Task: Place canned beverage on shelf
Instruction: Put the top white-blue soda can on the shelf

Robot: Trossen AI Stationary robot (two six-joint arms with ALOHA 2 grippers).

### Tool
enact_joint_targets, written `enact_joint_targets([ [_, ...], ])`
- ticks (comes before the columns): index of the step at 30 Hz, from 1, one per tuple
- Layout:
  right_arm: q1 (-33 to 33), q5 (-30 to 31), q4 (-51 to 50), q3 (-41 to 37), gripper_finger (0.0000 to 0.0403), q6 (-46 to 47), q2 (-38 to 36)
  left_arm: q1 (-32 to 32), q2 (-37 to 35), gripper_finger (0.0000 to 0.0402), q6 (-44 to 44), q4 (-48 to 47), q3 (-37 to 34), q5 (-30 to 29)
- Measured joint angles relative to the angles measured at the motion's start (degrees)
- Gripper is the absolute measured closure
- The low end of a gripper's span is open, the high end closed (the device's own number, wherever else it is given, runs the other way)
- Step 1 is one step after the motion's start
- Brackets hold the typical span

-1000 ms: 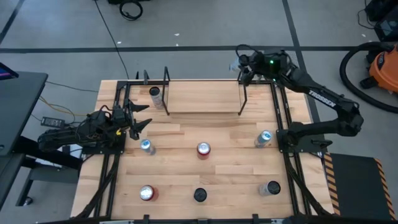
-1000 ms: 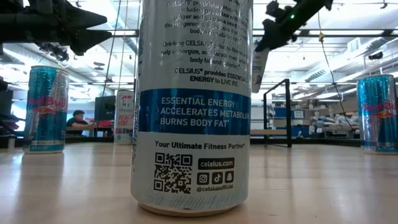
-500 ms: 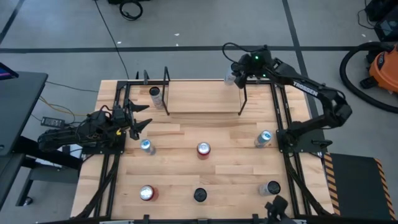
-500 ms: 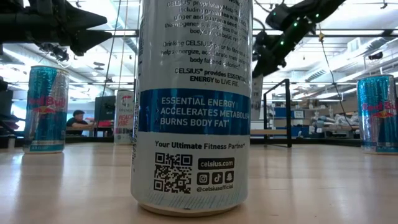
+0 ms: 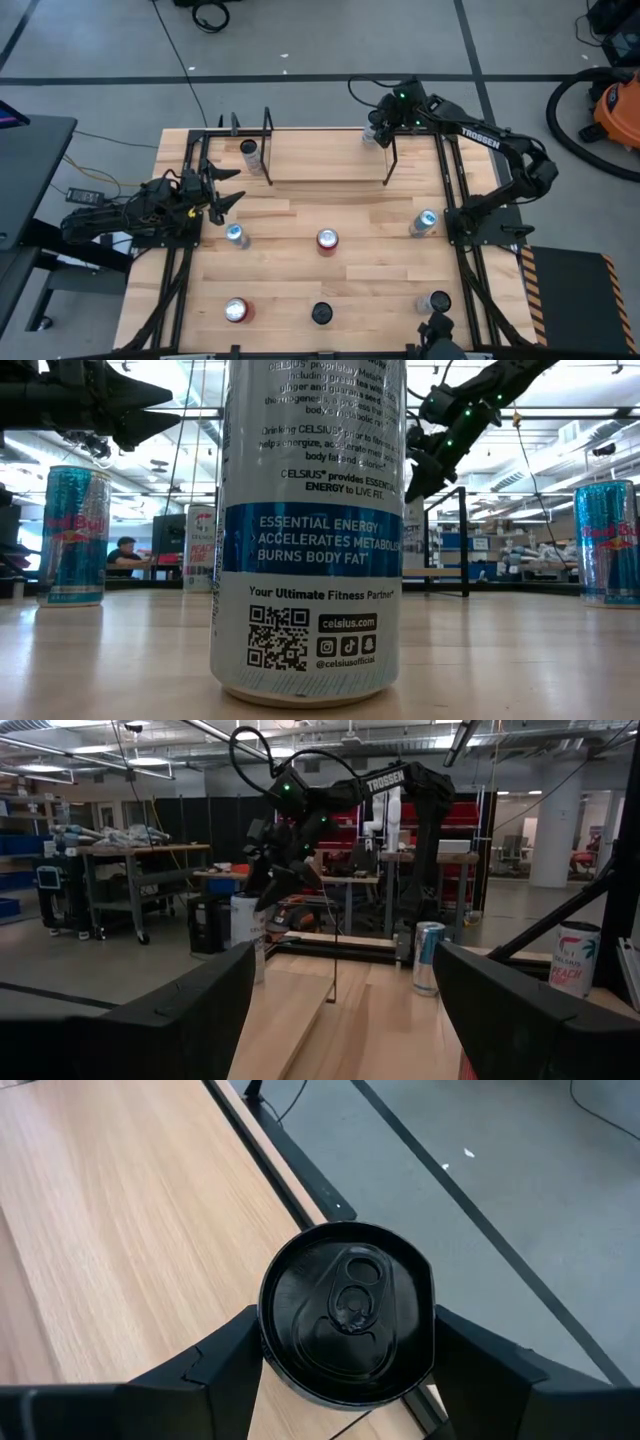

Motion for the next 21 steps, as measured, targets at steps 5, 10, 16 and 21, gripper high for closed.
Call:
enact_joint_targets([
  [5,0.0,0.0,0.0,0.0,0.0128,0.0,0.0,0.0,0.0,0.0086,0.0,0.0,0.0,0.0],
  [10,0.0,0.0,-0.1,-0.1,0.0108,0.0,0.0,0.0,0.0,0.0086,0.0,0.0,0.0,0.0],
  [16,0.0,0.1,-0.1,-0.1,0.0107,0.0,0.0,0.0,0.0,0.0086,0.0,0.0,0.0,0.0],
  [21,0.0,0.0,0.7,-0.2,0.0105,-0.1,0.0,0.0,0.0,0.0086,0.0,0.0,0.0,0.0],
])
